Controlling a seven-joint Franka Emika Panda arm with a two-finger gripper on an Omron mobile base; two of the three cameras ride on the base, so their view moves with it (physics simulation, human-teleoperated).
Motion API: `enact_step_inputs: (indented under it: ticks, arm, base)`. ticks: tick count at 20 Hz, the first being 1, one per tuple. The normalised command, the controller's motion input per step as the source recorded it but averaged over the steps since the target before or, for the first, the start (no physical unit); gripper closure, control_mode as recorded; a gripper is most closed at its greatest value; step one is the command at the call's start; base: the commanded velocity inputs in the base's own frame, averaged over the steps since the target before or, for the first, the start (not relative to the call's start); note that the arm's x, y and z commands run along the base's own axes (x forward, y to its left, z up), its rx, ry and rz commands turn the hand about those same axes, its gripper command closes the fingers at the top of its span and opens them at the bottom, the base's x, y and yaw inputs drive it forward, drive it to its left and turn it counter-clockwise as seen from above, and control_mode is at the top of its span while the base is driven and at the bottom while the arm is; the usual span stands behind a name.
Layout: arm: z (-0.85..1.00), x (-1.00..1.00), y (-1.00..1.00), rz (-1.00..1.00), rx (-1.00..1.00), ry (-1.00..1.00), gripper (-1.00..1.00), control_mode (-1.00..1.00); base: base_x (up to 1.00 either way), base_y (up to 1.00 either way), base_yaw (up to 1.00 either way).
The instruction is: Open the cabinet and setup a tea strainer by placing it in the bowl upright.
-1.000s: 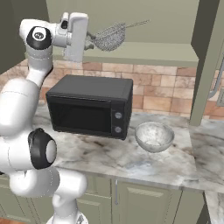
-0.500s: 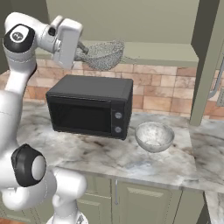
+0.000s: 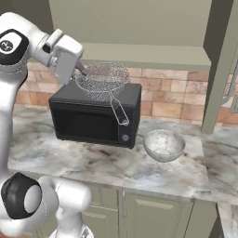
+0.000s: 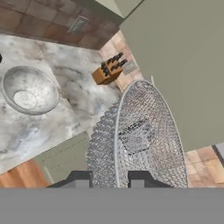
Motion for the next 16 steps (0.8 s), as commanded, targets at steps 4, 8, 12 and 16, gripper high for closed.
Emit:
enact_step_inputs:
  ticks: [4, 8, 12, 16]
  arm:
    - [-0.5, 0.0, -0.48, 0.06, 0.03, -0.14, 1.0, -1.0]
    - [-0.5, 0.0, -0.54, 0.11, 0.01, -0.11, 1.0, -1.0]
    - [-0.56, 0.0, -0.44, 0.09, 0.0, -0.05, 1.0, -1.0]
    - [-0.56, 0.0, -0.29, 0.13, 0.0, -0.03, 1.0, -1.0]
  base:
    - [0.0, 0.0, 0.0]
    - [0.0, 0.0, 0.0]
    - [0.0, 0.0, 0.0]
    - [0.0, 0.0, 0.0]
